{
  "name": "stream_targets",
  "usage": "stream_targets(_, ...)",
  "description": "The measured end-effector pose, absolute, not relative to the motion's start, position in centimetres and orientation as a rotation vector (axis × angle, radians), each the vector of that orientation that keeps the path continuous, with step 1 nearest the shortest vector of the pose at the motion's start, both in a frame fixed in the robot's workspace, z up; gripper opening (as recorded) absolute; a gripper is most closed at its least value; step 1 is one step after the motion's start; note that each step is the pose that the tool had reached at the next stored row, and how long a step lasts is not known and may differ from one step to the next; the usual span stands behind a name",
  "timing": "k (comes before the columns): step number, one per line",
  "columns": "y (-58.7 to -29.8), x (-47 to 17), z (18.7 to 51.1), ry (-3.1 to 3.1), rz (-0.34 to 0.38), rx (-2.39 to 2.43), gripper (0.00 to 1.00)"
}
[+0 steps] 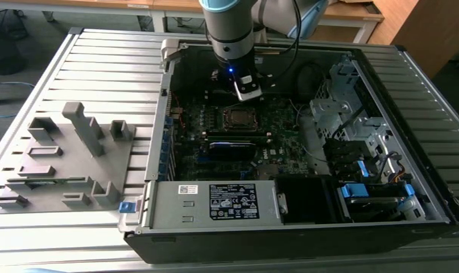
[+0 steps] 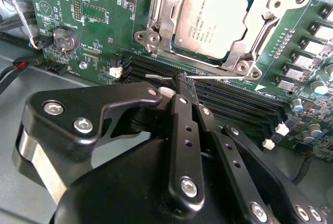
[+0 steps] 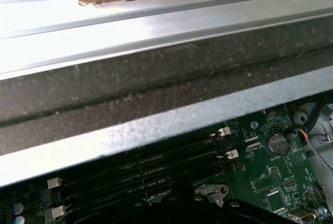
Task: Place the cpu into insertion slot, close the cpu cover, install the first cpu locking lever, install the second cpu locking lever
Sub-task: 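Install the first cpu locking lever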
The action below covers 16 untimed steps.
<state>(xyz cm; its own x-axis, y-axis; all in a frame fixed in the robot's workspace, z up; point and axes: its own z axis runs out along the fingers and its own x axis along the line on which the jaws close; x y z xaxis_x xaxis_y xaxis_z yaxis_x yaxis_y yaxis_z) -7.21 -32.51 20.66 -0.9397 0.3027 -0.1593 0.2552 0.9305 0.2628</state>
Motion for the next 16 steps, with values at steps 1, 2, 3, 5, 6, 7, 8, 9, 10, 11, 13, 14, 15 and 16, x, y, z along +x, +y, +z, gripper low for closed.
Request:
stream_targets(1,-32.51,-7.21,20.64,2.891,0.355,0.422,0.11)
stream_targets(2,-32.51,-7.20,20.61,2.891,0.355,0.422,0.11)
stream_targets(3,-32.51,-7.20,20.57,2.891,0.355,0.422,0.11)
stream_targets(5,-32.51,-7.20,20.47,2.891,0.355,0.422,0.11)
stream_targets(6,-32.51,-7.20,20.42,2.891,0.355,0.422,0.11)
stream_targets(7,-32.51,-7.20,20.36,2.891,0.355,0.422,0.11)
stream_targets(8,-32.51,-7.20,20.30,2.890,0.355,0.422,0.11)
stream_targets(9,-32.51,-7.20,20.26,2.890,0.355,0.421,0.11)
stream_targets(10,-32.51,-7.20,20.23,2.890,0.354,0.422,0.11)
stream_targets(11,-32.50,-7.20,20.21,2.890,0.354,0.422,0.11)
stream_targets(13,-32.45,-7.19,20.16,2.890,0.355,0.422,0.11)
stream_targets(14,-32.39,-7.16,20.15,2.890,0.355,0.422,0.11)
stream_targets(15,-32.34,-7.13,20.14,2.890,0.355,0.422,0.11)
stream_targets(16,-32.30,-7.08,20.14,2.890,0.355,0.421,0.11)
